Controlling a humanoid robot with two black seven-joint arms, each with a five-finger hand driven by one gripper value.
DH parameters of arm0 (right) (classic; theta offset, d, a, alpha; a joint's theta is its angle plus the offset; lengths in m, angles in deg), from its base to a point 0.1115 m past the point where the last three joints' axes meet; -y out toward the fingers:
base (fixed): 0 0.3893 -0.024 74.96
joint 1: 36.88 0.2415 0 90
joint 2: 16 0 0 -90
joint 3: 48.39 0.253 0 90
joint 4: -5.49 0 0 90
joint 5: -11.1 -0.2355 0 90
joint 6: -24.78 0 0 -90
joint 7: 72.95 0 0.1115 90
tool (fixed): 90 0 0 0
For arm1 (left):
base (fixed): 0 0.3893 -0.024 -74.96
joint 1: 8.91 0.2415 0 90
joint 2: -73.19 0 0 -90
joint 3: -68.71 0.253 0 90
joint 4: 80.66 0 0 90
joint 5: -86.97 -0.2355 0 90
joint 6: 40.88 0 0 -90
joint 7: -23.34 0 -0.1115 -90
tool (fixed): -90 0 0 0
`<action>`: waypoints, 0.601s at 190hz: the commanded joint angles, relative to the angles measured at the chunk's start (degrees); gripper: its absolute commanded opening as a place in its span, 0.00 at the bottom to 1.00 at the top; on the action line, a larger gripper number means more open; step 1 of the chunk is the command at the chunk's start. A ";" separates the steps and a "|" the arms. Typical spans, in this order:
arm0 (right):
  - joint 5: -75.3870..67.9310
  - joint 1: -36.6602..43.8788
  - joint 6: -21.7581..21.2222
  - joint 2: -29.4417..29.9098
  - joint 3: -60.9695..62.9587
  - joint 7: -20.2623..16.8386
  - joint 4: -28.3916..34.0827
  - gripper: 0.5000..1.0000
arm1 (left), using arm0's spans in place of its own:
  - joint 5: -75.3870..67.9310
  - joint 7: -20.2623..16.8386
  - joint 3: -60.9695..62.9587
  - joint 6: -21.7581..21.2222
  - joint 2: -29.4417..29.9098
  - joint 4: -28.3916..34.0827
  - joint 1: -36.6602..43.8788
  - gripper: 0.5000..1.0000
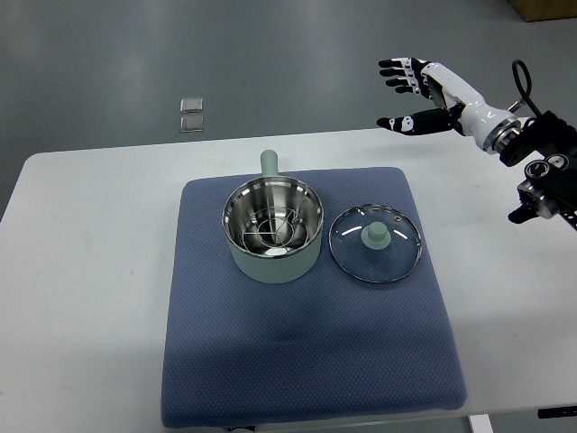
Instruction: Open lid and place right of pot
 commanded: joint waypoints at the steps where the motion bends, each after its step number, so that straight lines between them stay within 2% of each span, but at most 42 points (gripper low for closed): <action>1: -5.68 -3.73 2.72 3.67 6.79 -0.03 -0.63 0.68 | 0.00 0.00 0.00 0.00 0.00 0.00 -0.01 1.00; 59: -8.94 -11.20 3.08 11.06 19.98 -0.29 -2.66 0.68 | 0.00 0.00 0.00 0.00 0.00 0.00 -0.01 1.00; 76: -9.02 -14.63 0.88 14.75 26.39 -3.45 -2.66 0.69 | 0.00 0.00 0.00 0.00 0.00 0.00 -0.01 1.00; 86: -9.02 -14.63 0.88 14.75 26.40 -3.46 -2.66 0.69 | 0.00 0.00 0.00 0.00 0.00 0.00 -0.01 1.00; 87: -9.02 -15.94 -1.30 16.40 29.01 -4.59 -2.83 0.69 | 0.00 0.00 0.00 0.00 0.00 0.00 -0.01 1.00; 97: -9.02 -16.74 -3.60 17.38 31.14 -5.30 -2.92 0.69 | 0.00 0.00 0.00 0.00 0.00 0.00 -0.01 1.00; 107: -9.02 -16.74 -3.60 17.39 31.14 -5.30 -2.92 0.69 | 0.00 0.00 0.00 0.00 0.00 0.00 -0.01 1.00; 108: -9.02 -17.44 -5.87 17.82 32.71 -5.65 -3.01 0.69 | 0.00 0.00 0.00 0.00 0.00 0.00 -0.01 1.00; 114: -8.94 -18.06 -7.38 17.91 33.69 -5.92 -3.01 0.69 | 0.00 0.00 0.00 0.00 0.00 0.00 -0.01 1.00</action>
